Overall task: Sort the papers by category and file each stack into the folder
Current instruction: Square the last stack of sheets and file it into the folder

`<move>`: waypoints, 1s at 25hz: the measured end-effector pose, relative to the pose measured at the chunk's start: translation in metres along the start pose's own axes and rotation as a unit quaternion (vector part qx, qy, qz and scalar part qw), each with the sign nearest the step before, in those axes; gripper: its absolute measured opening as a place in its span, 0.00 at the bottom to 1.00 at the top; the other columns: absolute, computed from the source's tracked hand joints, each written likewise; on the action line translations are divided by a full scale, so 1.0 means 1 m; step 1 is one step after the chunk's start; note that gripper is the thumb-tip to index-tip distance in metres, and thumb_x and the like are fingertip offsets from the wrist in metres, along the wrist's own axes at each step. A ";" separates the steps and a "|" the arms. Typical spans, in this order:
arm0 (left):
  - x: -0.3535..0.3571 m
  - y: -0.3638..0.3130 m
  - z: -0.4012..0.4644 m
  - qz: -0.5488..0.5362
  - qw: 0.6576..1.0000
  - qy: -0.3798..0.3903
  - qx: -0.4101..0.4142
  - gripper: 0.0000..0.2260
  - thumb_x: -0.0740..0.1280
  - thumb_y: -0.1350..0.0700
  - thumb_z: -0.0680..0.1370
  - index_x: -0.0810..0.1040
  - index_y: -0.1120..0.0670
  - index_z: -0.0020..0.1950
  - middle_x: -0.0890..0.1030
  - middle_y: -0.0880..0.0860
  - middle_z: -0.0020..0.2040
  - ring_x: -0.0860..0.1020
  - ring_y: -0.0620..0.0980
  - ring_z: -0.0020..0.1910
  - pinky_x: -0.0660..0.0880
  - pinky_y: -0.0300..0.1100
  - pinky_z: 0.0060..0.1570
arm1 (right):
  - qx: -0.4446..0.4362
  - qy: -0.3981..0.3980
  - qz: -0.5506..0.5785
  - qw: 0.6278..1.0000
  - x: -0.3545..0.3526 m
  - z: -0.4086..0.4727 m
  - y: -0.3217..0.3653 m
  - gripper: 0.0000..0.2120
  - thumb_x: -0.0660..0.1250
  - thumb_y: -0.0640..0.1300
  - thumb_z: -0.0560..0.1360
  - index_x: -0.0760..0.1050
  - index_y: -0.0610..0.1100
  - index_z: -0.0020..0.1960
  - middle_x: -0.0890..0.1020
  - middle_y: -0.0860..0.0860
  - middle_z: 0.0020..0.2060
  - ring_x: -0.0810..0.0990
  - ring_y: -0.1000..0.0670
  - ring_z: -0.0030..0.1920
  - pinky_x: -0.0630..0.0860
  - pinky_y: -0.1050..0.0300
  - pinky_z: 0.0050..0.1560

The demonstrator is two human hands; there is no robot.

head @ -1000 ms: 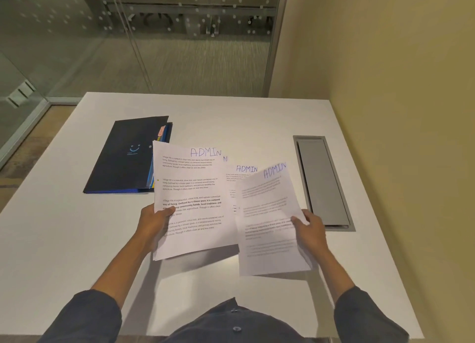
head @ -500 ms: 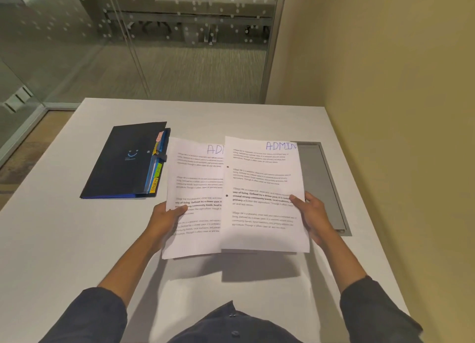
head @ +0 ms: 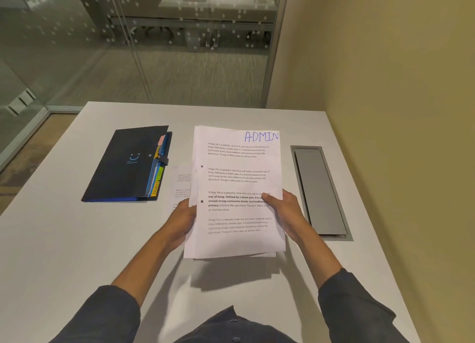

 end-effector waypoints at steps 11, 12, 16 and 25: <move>0.010 -0.004 0.003 0.019 0.998 -0.024 0.057 0.09 0.66 0.60 0.79 0.80 0.53 0.58 0.84 0.53 0.53 0.83 0.53 0.53 0.77 0.51 0.56 | -0.004 0.005 0.024 1.000 0.002 -0.006 0.022 0.11 0.70 0.32 0.73 0.81 0.39 0.54 0.86 0.45 0.48 0.86 0.46 0.46 0.82 0.57 0.44; 0.009 -0.004 0.005 0.032 0.998 -0.022 0.054 0.10 0.66 0.61 0.79 0.79 0.55 0.60 0.85 0.54 0.53 0.83 0.54 0.52 0.78 0.51 0.55 | -0.010 0.012 0.014 1.000 0.003 -0.006 0.026 0.11 0.70 0.33 0.74 0.81 0.39 0.55 0.86 0.46 0.48 0.86 0.47 0.46 0.81 0.57 0.43; 0.011 -0.014 0.013 0.079 0.995 -0.025 0.060 0.09 0.65 0.62 0.79 0.80 0.52 0.55 0.86 0.48 0.47 0.84 0.49 0.47 0.80 0.42 0.45 | -0.052 0.001 -0.023 0.998 0.005 -0.004 0.035 0.10 0.71 0.35 0.75 0.81 0.39 0.56 0.87 0.48 0.46 0.86 0.49 0.45 0.81 0.60 0.42; 0.012 -0.020 0.027 0.079 0.989 -0.082 0.094 0.11 0.70 0.63 0.75 0.80 0.52 0.56 0.83 0.46 0.47 0.80 0.43 0.45 0.76 0.38 0.42 | -0.090 -0.048 -0.057 0.993 0.011 -0.013 0.022 0.11 0.75 0.36 0.71 0.81 0.46 0.50 0.85 0.52 0.44 0.84 0.55 0.42 0.78 0.67 0.39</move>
Point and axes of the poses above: each hand's wrist, its own z-axis towards the middle knuckle, its own x-axis out of the palm, y = z × x, the point moved 7 cm from there along z, towards the middle knuckle
